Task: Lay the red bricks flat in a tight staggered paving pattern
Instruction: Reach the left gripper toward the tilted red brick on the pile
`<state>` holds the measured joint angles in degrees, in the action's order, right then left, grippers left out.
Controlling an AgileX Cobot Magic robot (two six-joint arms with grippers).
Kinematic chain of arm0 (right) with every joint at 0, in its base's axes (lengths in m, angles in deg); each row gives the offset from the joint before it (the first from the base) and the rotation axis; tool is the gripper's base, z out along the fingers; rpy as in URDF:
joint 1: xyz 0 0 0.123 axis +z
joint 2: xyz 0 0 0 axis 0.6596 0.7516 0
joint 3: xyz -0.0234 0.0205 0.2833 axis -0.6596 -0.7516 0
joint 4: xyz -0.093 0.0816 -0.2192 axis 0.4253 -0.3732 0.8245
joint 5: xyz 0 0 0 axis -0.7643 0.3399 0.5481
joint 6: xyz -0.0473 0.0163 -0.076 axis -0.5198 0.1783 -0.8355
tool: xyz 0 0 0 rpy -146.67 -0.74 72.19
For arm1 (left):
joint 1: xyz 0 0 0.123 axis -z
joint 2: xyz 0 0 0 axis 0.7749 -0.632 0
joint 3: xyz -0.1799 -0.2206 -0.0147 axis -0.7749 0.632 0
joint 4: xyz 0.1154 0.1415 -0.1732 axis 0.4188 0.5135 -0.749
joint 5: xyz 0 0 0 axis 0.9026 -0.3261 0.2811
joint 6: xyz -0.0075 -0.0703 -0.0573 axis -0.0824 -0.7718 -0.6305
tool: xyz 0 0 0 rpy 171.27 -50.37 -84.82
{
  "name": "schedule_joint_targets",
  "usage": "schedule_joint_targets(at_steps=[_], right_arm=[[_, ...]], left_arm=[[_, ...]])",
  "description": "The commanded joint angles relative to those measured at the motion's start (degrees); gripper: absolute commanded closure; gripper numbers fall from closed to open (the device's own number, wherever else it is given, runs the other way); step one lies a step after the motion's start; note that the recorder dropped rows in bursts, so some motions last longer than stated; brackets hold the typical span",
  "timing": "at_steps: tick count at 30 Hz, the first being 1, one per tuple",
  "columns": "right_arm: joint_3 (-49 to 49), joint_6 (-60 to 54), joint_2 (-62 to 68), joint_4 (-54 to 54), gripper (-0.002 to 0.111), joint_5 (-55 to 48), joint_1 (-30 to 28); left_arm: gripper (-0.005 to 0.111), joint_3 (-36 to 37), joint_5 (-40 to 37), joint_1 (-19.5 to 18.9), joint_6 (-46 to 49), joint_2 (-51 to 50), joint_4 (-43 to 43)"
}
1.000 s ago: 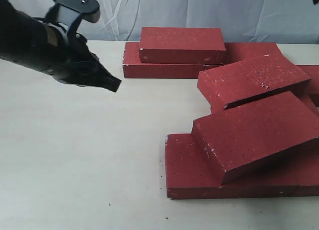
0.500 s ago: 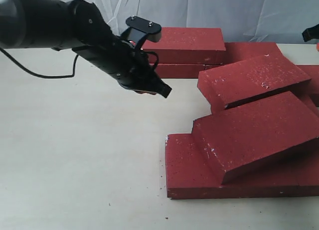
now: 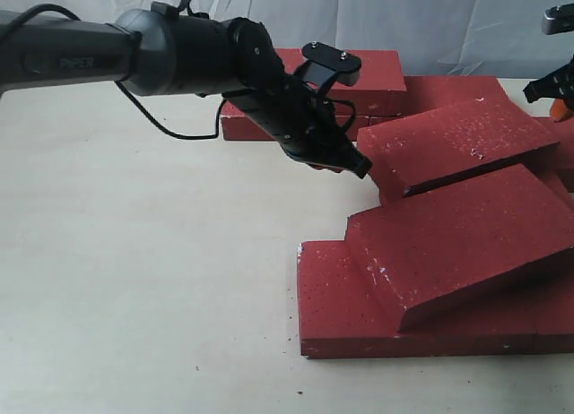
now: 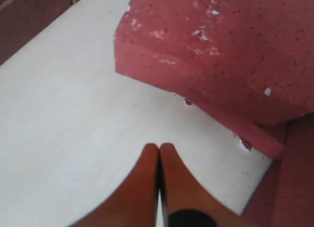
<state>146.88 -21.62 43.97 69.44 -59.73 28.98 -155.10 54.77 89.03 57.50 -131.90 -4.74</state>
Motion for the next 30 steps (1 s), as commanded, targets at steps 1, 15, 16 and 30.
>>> schedule_joint_targets(at_steps=[1,15,16,30], right_arm=[[0.4,-0.11,0.63,0.51,0.109,0.2,-0.37],[0.4,-2.77,2.62,-0.52,0.109,-1.69,-0.25],[0.4,-2.77,2.62,-0.52,0.109,-1.69,-0.25],[0.77,-5.66,2.09,-5.72,0.109,-5.98,-0.25]], left_arm=[[0.107,-3.97,-2.14,1.33,0.13,-2.76,-0.7],[0.107,-7.92,-3.13,2.5,0.13,-5.0,-1.82],[0.107,-7.92,-3.13,2.49,0.13,-5.16,-1.82],[0.107,-8.14,-0.39,2.49,0.13,-5.67,-3.28]])
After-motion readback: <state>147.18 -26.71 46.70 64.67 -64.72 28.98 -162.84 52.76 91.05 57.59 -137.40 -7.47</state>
